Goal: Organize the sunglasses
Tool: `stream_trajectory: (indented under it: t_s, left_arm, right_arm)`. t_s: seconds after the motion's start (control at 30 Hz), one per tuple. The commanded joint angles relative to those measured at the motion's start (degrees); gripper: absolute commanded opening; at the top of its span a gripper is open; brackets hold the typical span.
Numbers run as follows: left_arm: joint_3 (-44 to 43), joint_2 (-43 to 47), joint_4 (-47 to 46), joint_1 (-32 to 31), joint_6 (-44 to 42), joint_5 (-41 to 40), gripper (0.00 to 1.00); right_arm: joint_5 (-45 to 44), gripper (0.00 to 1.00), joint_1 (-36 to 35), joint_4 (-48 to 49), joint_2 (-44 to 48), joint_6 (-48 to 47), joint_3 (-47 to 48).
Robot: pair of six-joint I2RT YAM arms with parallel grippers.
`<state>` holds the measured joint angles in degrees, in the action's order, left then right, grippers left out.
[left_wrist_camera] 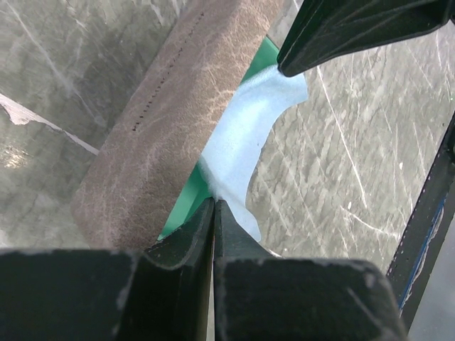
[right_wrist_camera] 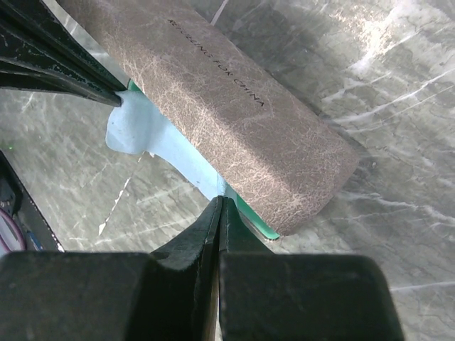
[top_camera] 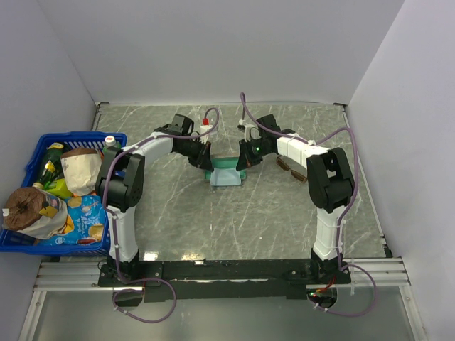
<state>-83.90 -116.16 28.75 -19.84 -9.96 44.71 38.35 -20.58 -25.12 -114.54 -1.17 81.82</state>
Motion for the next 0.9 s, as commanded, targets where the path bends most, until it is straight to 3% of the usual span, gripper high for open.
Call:
stream_trajectory:
  t_s: [0.0, 0.87]
  left_arm:
    - [-1.1, -1.2, -2.5, 0.1, 1.0, 0.6, 0.08]
    - [1.5, 0.5, -7.0, 0.1, 4.0, -1.6, 0.07]
  right_arm:
    - [0.4, 0.00, 0.5, 2.4, -0.6, 1.0, 1.2]
    - [-0.2, 0.00, 0.5, 6.6, -0.7, 4.4, -1.0]
